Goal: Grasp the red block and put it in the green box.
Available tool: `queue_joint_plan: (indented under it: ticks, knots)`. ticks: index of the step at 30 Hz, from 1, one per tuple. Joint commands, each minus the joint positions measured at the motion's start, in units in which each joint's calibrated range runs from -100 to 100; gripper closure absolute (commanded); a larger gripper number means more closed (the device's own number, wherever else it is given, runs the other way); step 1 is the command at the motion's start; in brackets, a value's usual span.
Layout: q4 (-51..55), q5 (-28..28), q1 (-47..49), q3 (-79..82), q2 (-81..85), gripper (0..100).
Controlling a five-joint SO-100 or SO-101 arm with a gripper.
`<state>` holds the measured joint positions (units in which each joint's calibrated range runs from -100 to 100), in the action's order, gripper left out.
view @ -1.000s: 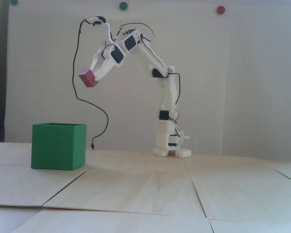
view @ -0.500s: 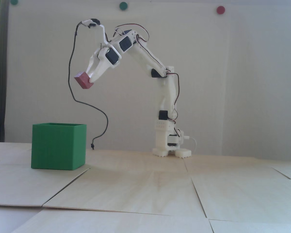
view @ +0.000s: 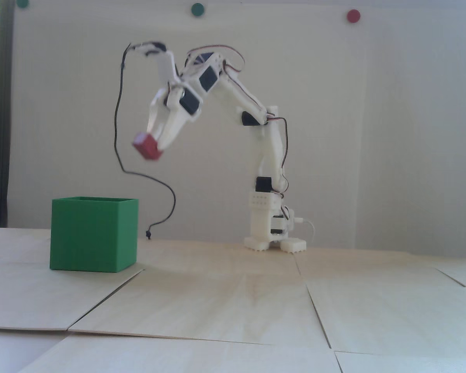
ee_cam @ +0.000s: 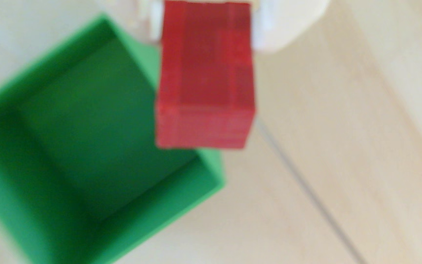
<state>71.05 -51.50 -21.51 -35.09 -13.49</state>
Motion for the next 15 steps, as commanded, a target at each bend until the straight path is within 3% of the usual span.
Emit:
queue_joint_plan:
  ticks: [1, 15]
  knots:
    - [-5.96, 0.33, 0.4, -7.14, -3.21, 98]
    - [-16.16, -0.03, -4.18, -10.96, -6.52, 98]
